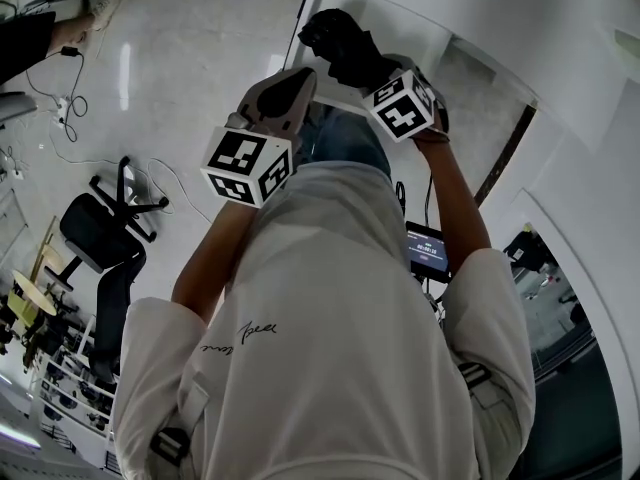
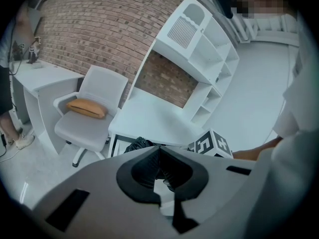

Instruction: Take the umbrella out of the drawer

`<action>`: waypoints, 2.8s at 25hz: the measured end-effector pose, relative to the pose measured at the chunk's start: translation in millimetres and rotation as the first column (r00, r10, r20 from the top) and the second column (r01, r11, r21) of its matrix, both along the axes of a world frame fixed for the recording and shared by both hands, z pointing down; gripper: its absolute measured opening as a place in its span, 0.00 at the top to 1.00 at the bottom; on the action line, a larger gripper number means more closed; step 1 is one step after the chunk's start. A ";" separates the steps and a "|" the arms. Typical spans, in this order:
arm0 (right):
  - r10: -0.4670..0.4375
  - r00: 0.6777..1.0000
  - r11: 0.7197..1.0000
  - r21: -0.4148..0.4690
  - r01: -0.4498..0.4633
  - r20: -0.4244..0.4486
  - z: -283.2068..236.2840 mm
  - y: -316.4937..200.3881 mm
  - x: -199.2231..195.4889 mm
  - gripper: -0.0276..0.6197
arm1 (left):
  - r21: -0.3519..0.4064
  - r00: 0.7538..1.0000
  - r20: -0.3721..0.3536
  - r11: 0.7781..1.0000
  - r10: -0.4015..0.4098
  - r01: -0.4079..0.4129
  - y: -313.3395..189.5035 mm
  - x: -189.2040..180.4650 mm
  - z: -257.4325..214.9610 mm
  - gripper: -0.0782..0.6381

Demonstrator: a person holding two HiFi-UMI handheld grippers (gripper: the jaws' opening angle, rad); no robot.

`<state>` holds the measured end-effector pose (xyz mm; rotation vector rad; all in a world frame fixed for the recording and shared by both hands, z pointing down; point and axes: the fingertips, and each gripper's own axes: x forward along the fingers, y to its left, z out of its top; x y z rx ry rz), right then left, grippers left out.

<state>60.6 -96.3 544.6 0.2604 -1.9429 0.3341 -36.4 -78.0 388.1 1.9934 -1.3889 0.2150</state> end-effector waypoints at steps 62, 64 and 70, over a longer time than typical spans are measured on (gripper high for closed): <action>0.221 0.941 0.937 0.210 -0.278 0.258 -172.6 51.9 -14.1 0.58 | 0.250 0.995 -0.016 0.964 0.099 -0.092 36.0 -37.1 -91.8 0.87; 0.234 0.934 0.932 0.212 -0.294 0.270 -176.9 53.8 -11.7 0.58 | 0.251 0.995 -0.019 0.964 0.097 -0.090 38.0 -36.8 -93.2 0.87; 0.250 0.925 0.916 0.240 -0.322 0.288 -185.4 54.4 -2.0 0.58 | 0.257 0.995 -0.026 0.963 0.093 -0.084 42.5 -36.1 -96.9 0.87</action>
